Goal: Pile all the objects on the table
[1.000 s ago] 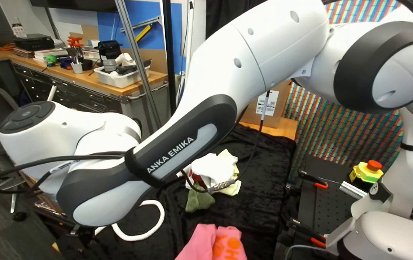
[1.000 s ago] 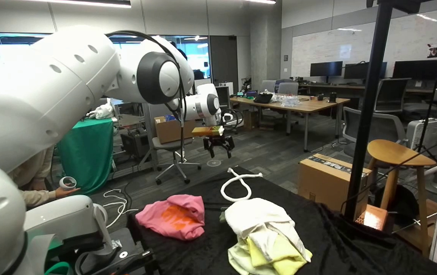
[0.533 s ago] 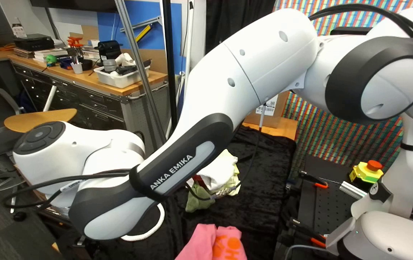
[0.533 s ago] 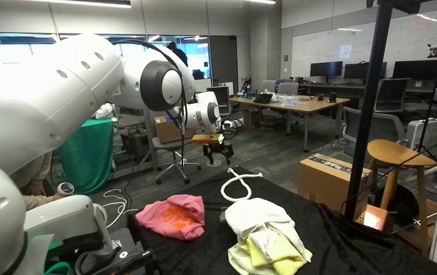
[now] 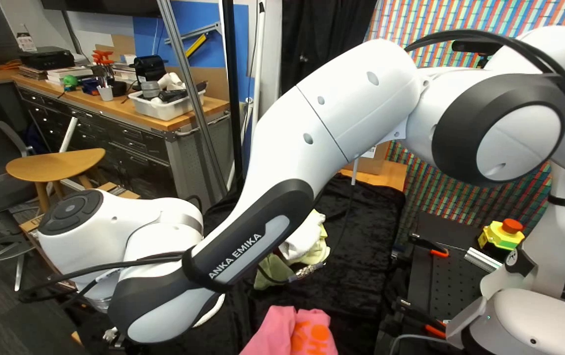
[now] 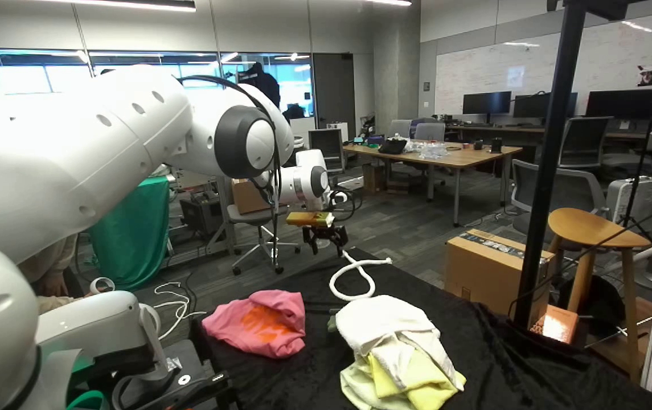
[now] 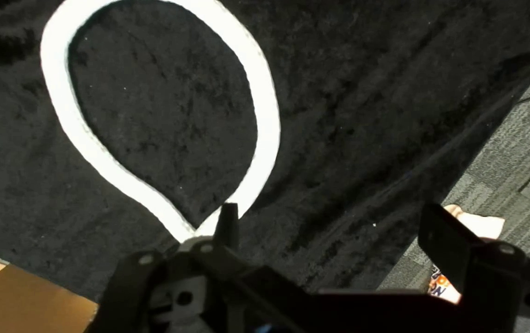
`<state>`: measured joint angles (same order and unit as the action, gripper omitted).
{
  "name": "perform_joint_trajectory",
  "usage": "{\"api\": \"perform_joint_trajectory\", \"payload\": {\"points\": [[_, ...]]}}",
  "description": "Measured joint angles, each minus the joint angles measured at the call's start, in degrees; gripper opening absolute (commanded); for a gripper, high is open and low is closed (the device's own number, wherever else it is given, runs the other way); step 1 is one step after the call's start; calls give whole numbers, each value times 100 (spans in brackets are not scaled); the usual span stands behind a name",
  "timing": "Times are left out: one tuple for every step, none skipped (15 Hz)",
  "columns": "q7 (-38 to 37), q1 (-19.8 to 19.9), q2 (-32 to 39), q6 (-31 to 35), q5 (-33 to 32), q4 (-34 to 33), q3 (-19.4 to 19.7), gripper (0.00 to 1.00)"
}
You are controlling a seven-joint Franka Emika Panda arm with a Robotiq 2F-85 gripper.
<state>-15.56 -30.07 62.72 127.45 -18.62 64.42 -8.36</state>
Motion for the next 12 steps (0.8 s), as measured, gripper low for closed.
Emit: {"api": "perform_joint_trajectory", "payload": {"points": [[5,-5,48,0,63,-50,13,100],[13,-6,100,0,138,-109,20,100],[22,-6,159,0,205,-175,24,100],[25,-6,219,0,252,-234,26,100],[31,-6,278,-1,300,-299,27,100],[43,-6,337,-1,351,-363,31,100],[50,-6,393,-3,388,-426,35,100],[64,-6,444,-4,429,-487,39,100],[71,-6,490,-6,455,-545,45,100],[74,-6,526,-8,470,-591,55,100],[75,-5,562,-11,488,-646,70,100],[75,5,593,-12,490,-687,70,100]]}}
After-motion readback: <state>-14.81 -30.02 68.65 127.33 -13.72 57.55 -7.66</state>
